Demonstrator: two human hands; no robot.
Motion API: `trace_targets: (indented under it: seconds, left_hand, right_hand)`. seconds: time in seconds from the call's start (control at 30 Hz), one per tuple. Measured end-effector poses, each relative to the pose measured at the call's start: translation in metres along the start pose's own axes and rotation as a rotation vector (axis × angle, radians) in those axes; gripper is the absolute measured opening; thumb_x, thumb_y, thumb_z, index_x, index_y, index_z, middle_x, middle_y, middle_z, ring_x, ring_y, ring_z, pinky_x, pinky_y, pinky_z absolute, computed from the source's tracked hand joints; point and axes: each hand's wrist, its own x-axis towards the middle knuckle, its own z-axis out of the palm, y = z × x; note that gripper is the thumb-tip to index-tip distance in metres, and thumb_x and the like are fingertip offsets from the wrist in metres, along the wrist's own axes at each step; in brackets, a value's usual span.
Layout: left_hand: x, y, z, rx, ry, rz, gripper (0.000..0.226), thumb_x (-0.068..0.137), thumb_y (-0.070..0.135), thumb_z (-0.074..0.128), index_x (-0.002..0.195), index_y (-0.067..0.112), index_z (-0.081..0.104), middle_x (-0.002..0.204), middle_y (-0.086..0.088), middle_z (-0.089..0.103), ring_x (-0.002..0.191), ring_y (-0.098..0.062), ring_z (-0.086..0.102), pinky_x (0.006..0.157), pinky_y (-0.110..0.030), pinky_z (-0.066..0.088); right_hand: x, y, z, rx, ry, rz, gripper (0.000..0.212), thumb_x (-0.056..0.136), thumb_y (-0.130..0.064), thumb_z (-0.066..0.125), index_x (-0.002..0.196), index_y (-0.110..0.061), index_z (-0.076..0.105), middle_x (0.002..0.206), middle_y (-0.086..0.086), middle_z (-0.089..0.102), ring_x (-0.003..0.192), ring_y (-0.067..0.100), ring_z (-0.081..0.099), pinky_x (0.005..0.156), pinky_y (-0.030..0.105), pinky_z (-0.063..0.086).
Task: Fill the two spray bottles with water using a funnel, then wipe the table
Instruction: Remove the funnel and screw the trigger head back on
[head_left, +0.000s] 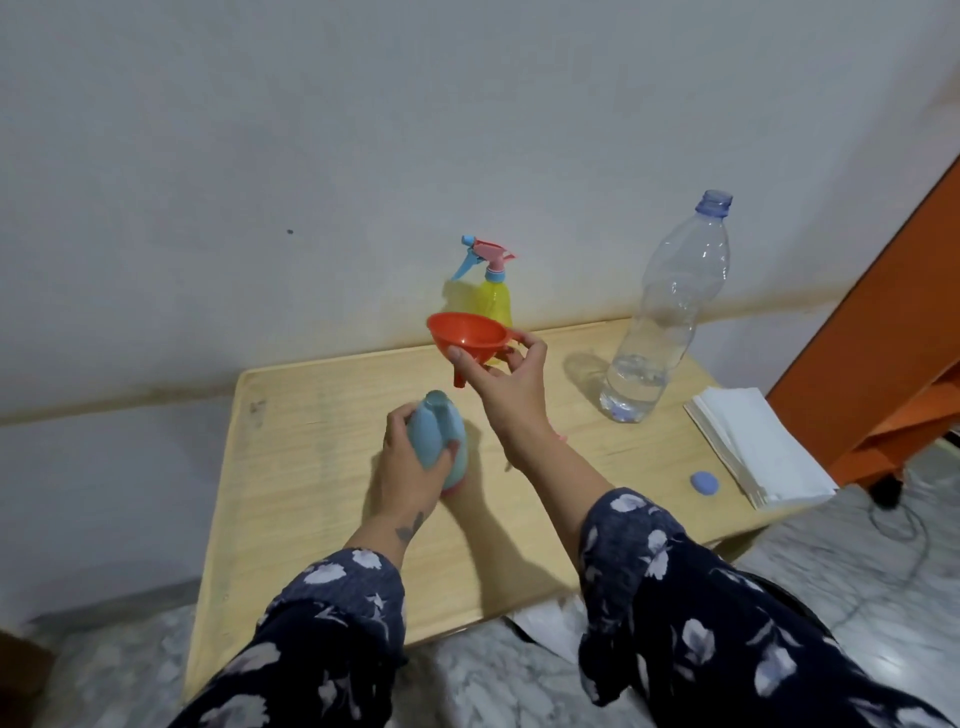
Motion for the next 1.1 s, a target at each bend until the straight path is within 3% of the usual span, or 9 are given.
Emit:
trace_targets:
  seconds: [0.1, 0.27, 0.43, 0.5, 0.6, 0.73, 0.87, 1.0, 1.1]
  left_hand:
    - [0.0, -0.003, 0.002, 0.02, -0.004, 0.058, 0.061, 0.081, 0.038, 0.072, 0.125, 0.04, 0.03, 0.128, 0.009, 0.049, 0.104, -0.017, 0.053, 0.083, -0.04, 0.052]
    - [0.003, -0.01, 0.005, 0.04, 0.012, 0.071, 0.061, 0.08, 0.042, 0.072, 0.121, 0.047, 0.027, 0.122, 0.017, 0.044, 0.107, -0.017, 0.052, 0.084, -0.041, 0.051]
    - [0.003, -0.017, 0.009, 0.007, 0.033, 0.064, 0.064, 0.081, 0.037, 0.075, 0.124, 0.047, 0.028, 0.129, 0.017, 0.045, 0.11, -0.01, 0.049, 0.084, -0.032, 0.047]
    - [0.002, -0.018, 0.011, -0.011, 0.049, 0.065, 0.065, 0.081, 0.033, 0.075, 0.124, 0.048, 0.029, 0.13, 0.017, 0.045, 0.112, -0.008, 0.049, 0.086, -0.029, 0.045]
    - [0.002, -0.02, 0.015, -0.01, 0.087, 0.075, 0.068, 0.08, 0.03, 0.076, 0.128, 0.045, 0.03, 0.13, 0.015, 0.046, 0.113, -0.009, 0.049, 0.088, -0.032, 0.048]
    - [0.002, -0.02, 0.018, -0.004, 0.109, 0.085, 0.07, 0.08, 0.029, 0.076, 0.132, 0.037, 0.031, 0.131, 0.013, 0.047, 0.113, -0.011, 0.051, 0.087, -0.034, 0.051]
    - [0.0, -0.02, 0.019, 0.01, 0.111, 0.092, 0.07, 0.081, 0.03, 0.075, 0.134, 0.034, 0.029, 0.135, 0.008, 0.046, 0.114, -0.014, 0.052, 0.086, -0.037, 0.053]
    - [0.0, -0.018, 0.019, 0.031, 0.109, 0.092, 0.071, 0.082, 0.031, 0.073, 0.135, 0.037, 0.025, 0.137, 0.007, 0.044, 0.114, -0.016, 0.051, 0.085, -0.041, 0.053]
    - [0.0, -0.015, 0.021, 0.03, 0.081, 0.064, 0.075, 0.082, 0.034, 0.072, 0.135, 0.043, 0.019, 0.139, 0.007, 0.039, 0.115, -0.02, 0.05, 0.085, -0.043, 0.053]
  right_hand:
    - [0.019, -0.001, -0.027, -0.084, 0.077, 0.023, 0.068, 0.078, -0.022, 0.079, 0.127, -0.016, 0.032, 0.107, 0.001, 0.053, 0.079, 0.009, 0.06, 0.053, 0.007, 0.045]
    - [0.056, 0.037, -0.075, -0.231, 0.205, 0.224, 0.082, 0.075, -0.031, 0.081, 0.138, -0.013, 0.032, 0.127, 0.008, 0.055, 0.11, 0.022, 0.058, 0.086, 0.033, 0.052]
    - [0.087, 0.071, -0.106, -0.123, 0.227, 0.443, 0.043, 0.083, -0.025, 0.074, 0.114, -0.012, 0.047, 0.096, 0.0, 0.065, 0.076, 0.013, 0.061, 0.05, 0.023, 0.05]
    - [0.095, 0.081, -0.109, -0.045, 0.232, 0.495, 0.036, 0.084, -0.027, 0.073, 0.109, -0.016, 0.048, 0.084, 0.0, 0.067, 0.076, 0.018, 0.066, 0.059, 0.037, 0.058]
    - [0.106, 0.092, -0.112, -0.1, 0.196, 0.5, 0.042, 0.086, -0.039, 0.068, 0.119, -0.022, 0.049, 0.11, 0.007, 0.065, 0.094, 0.022, 0.065, 0.072, 0.034, 0.06]
    - [0.109, 0.097, -0.112, -0.404, 0.206, 0.412, 0.048, 0.098, -0.047, 0.041, 0.132, -0.014, 0.051, 0.123, 0.011, 0.061, 0.115, 0.028, 0.055, 0.098, 0.039, 0.042]
    - [0.107, 0.099, -0.11, -0.507, 0.22, 0.386, 0.056, 0.097, -0.05, 0.039, 0.138, -0.012, 0.043, 0.134, 0.015, 0.054, 0.126, 0.035, 0.048, 0.106, 0.047, 0.038]
    - [0.092, 0.096, -0.113, -0.686, 0.363, 0.271, 0.053, 0.091, -0.043, 0.055, 0.132, -0.011, 0.042, 0.132, 0.01, 0.053, 0.122, 0.031, 0.05, 0.099, 0.047, 0.045]
    - [0.079, 0.099, -0.112, -0.85, 0.129, 0.331, 0.058, 0.082, -0.048, 0.061, 0.124, -0.012, 0.042, 0.115, 0.008, 0.059, 0.102, 0.026, 0.061, 0.08, 0.04, 0.052]
